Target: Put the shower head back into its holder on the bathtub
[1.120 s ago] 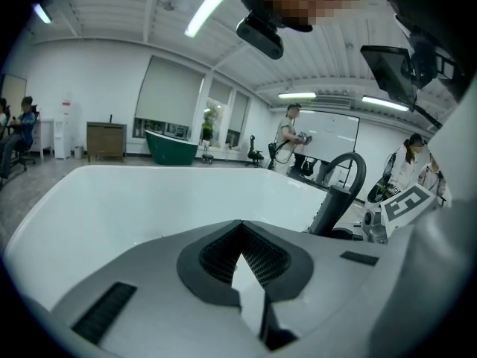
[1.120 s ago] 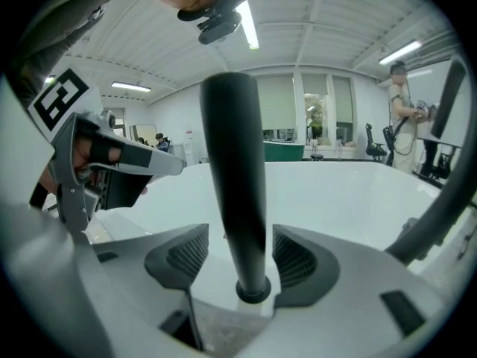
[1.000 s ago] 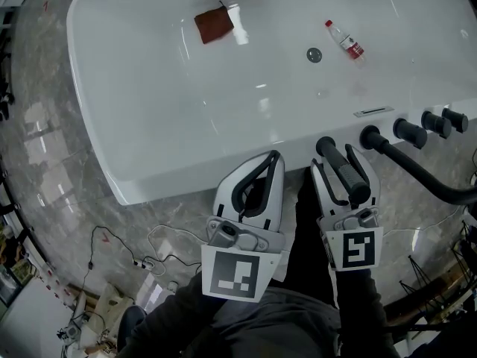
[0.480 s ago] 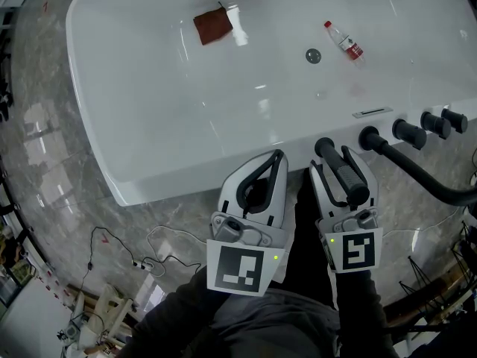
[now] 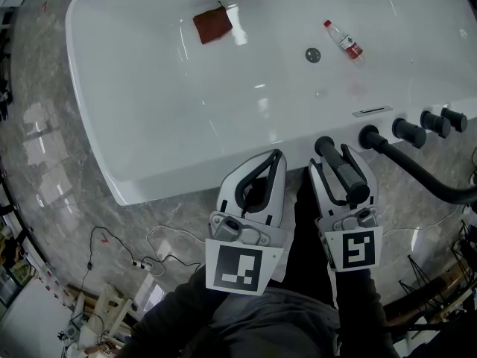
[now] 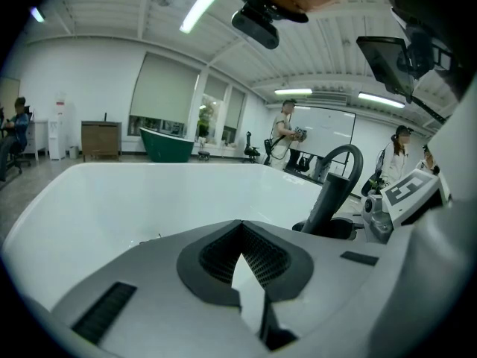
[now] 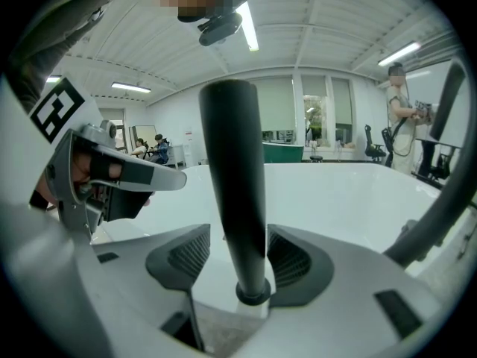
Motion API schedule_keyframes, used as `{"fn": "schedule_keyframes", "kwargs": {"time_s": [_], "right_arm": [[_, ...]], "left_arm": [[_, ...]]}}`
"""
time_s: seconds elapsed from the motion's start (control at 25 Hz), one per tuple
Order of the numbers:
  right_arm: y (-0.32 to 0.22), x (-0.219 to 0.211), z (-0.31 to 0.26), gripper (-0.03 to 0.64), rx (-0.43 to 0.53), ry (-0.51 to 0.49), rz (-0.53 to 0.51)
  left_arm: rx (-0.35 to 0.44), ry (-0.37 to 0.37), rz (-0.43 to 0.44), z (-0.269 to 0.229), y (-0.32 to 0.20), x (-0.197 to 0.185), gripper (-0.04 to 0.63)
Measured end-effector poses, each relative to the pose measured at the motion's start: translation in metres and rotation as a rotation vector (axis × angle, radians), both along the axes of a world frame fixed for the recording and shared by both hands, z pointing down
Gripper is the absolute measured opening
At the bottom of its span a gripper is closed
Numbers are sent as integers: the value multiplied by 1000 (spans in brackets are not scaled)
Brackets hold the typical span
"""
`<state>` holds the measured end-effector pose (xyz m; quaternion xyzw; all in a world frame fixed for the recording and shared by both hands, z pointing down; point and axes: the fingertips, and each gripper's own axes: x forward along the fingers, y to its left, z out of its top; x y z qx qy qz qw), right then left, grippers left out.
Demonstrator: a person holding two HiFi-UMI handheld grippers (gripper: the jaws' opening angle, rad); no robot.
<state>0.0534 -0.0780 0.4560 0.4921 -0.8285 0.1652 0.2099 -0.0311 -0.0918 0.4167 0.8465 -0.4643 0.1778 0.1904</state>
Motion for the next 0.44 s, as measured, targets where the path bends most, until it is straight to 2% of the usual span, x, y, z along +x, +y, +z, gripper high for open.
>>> {"fn": "schedule_keyframes", "kwargs": {"time_s": [0.44], "right_arm": [[0, -2, -1, 247, 16, 4, -17]], "left_arm": [[-20, -19, -1, 3, 6, -4, 3]]}}
